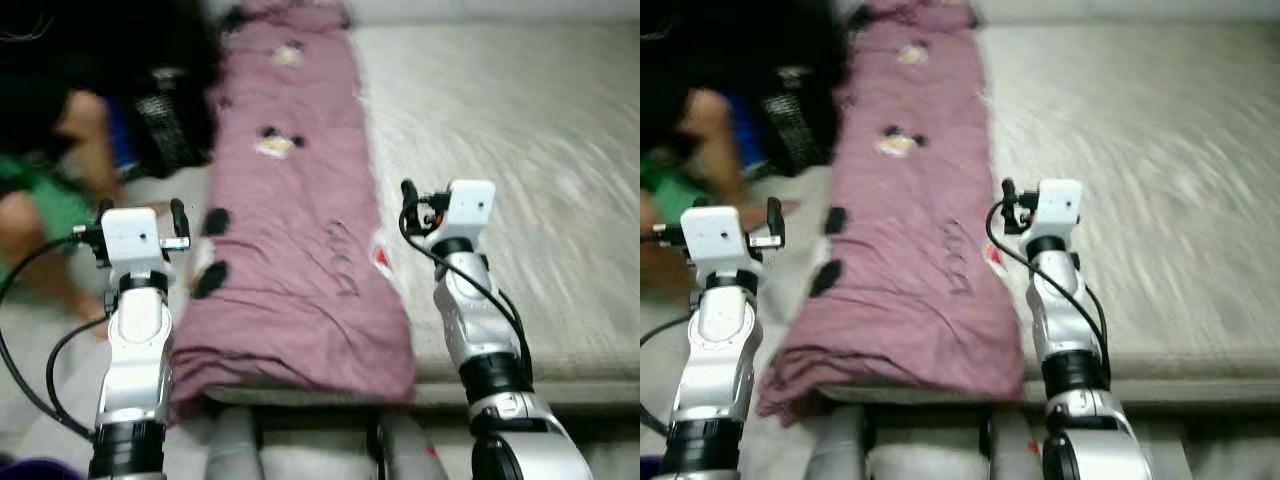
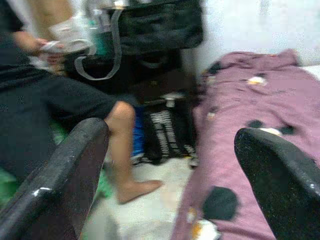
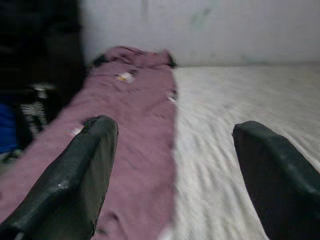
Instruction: Clean up the room
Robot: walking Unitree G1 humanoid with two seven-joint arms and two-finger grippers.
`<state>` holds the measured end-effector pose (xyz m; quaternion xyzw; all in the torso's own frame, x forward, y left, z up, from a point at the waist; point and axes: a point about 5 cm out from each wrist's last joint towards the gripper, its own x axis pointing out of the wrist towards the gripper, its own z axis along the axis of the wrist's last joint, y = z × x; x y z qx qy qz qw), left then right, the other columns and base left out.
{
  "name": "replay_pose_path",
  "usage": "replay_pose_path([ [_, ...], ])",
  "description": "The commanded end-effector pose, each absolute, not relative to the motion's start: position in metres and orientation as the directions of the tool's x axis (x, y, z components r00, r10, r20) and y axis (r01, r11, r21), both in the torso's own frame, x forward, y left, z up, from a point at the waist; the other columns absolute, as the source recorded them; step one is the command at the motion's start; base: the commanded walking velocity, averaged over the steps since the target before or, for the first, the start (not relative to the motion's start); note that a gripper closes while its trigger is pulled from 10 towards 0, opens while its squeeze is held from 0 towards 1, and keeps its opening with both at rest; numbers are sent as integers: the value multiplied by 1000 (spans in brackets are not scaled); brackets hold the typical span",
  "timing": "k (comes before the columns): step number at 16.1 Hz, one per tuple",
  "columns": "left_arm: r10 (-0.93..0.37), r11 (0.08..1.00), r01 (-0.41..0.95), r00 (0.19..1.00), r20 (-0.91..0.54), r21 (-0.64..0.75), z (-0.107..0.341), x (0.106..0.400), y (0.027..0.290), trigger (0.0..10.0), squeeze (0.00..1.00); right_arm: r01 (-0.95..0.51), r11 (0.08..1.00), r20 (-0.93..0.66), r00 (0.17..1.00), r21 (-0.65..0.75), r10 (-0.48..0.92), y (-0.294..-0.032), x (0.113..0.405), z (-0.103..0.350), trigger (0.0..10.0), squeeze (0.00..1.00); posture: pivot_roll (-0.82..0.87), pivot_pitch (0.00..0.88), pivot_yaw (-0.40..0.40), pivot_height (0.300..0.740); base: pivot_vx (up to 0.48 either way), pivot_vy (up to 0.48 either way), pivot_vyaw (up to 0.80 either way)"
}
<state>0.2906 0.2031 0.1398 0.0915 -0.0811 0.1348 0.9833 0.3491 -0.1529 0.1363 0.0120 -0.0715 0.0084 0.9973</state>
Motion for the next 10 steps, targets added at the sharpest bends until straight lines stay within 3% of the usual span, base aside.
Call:
replay_pose_path([
  [1,271,938,-302,945,185,168,140,291,208,10000,0,-21,1000,164,986,15,18,-152,351,141,10000,0,26,0,32,715,0,0,0],
  [3,281,935,-310,944,172,174,138,291,207,10000,0,-7,1000,162,987,5,6,-157,350,139,10000,0,24,0,29,740,0,0,0],
  [10,272,940,-298,949,161,168,137,292,203,10000,0,-1,999,140,990,-37,6,-164,334,127,10000,0,23,0,27,740,0,0,0],
])
